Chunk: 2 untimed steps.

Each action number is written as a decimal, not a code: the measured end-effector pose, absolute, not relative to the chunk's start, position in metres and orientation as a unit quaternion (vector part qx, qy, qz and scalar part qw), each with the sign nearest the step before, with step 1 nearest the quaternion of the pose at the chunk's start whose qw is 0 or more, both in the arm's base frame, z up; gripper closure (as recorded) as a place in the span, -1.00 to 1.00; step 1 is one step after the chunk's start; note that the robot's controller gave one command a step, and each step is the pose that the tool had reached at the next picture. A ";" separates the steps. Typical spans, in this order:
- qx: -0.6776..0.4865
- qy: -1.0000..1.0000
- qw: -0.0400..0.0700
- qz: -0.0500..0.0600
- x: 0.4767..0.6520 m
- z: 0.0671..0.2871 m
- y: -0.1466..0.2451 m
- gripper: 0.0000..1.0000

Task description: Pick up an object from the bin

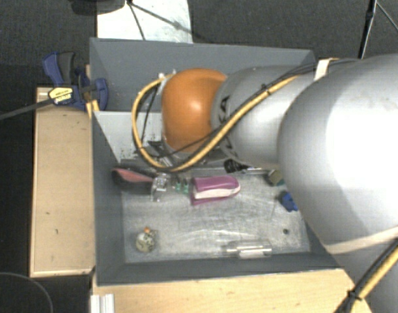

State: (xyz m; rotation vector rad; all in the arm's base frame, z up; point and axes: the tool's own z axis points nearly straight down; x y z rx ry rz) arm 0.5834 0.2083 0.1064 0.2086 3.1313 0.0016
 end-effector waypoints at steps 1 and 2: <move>0.078 0.997 0.003 0.001 0.590 0.170 0.211 1.00; 0.069 0.998 0.005 0.002 0.584 0.271 0.191 1.00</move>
Offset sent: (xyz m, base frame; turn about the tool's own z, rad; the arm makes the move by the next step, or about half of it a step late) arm 0.0051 0.0024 0.0596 0.0271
